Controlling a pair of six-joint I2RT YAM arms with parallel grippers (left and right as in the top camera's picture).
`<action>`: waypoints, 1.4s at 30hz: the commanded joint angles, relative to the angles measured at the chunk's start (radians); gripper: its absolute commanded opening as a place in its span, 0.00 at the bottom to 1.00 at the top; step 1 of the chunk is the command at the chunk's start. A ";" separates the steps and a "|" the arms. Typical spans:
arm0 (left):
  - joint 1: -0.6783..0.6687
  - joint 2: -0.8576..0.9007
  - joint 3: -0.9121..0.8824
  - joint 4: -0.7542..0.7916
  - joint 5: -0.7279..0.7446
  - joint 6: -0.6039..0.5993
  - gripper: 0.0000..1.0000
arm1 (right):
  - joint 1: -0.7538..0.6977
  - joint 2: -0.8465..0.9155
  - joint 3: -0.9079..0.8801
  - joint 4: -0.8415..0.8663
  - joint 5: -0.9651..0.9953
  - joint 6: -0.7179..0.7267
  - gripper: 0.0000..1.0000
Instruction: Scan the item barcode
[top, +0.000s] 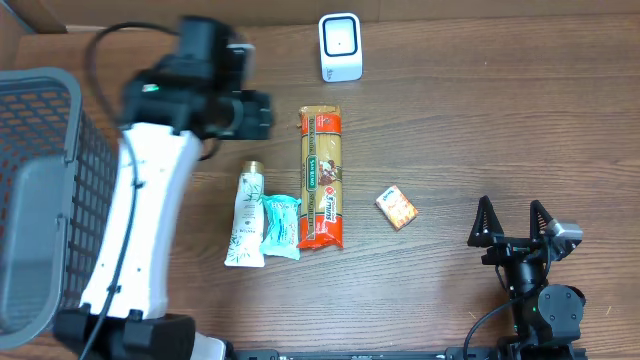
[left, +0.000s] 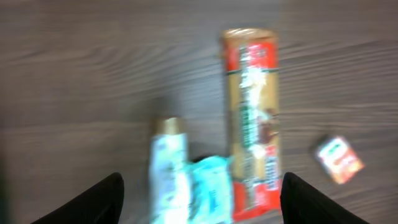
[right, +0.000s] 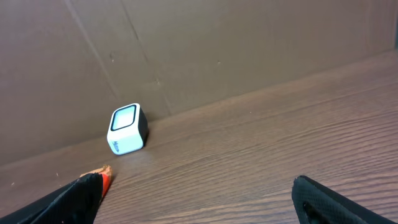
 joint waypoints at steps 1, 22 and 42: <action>0.070 -0.006 0.015 -0.050 -0.021 0.119 0.75 | 0.004 -0.006 -0.010 0.006 -0.002 -0.003 1.00; 0.335 -0.006 0.015 -0.066 0.061 0.197 1.00 | 0.004 -0.006 -0.010 0.006 -0.002 -0.003 1.00; 0.404 -0.006 0.015 -0.063 0.038 0.196 1.00 | 0.004 -0.006 -0.010 0.006 -0.002 -0.003 1.00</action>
